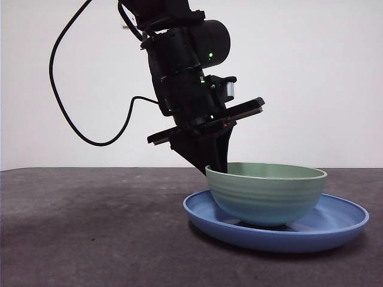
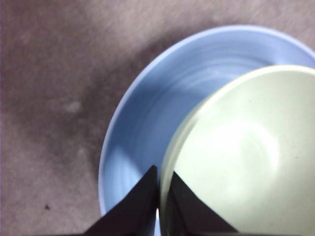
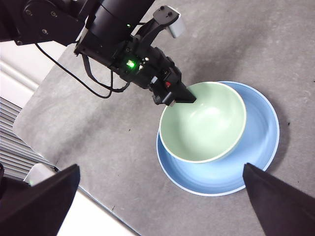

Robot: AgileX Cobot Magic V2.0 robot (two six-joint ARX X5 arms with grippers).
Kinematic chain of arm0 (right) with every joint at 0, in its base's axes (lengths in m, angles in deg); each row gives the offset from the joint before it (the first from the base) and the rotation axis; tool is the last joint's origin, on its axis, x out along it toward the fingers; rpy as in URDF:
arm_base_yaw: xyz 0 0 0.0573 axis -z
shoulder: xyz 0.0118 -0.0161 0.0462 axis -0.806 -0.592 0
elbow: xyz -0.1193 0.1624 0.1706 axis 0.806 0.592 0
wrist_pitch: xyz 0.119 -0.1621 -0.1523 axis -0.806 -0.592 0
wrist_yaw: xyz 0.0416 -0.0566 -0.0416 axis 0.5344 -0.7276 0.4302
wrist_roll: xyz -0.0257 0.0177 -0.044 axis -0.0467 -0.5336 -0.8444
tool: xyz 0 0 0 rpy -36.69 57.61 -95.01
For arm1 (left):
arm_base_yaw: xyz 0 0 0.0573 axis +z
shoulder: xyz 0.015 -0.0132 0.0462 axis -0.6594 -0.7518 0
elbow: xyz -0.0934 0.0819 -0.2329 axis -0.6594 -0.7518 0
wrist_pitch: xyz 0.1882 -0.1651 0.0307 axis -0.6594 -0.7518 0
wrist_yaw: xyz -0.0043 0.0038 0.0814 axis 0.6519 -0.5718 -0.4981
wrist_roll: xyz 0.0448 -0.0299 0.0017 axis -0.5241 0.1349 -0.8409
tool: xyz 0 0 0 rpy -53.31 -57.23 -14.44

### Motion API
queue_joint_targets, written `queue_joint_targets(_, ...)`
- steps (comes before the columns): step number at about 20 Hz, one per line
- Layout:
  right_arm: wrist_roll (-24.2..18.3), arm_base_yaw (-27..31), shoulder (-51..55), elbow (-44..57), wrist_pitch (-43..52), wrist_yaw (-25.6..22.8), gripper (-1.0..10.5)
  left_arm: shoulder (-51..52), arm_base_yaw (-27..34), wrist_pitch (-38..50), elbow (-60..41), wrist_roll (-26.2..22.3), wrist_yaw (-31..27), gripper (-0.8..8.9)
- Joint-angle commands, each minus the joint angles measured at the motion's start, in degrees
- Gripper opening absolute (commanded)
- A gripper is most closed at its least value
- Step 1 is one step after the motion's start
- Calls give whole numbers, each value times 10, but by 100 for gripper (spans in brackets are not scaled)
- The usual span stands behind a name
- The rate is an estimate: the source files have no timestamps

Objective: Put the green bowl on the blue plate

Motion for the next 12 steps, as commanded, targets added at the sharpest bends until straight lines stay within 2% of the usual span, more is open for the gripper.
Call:
queue_joint_targets(1,-6,-2,-3,-9,5,0,656,-11,-8,4,15,-10,1,28)
queue_joint_targets(4,-6,-2,-3,-9,5,0,656,-11,-8,4,15,-10,1,56)
queue_joint_targets(8,-6,-2,-3,-9,5,0,656,-11,-3,6,16,-8,1,393)
queue_joint_targets(11,-7,-2,-3,-9,5,0,656,-3,2,3,17,1,2,545)
queue_joint_targets(12,-9,-2,-3,-9,5,0,656,3,2,3,17,1,11,568)
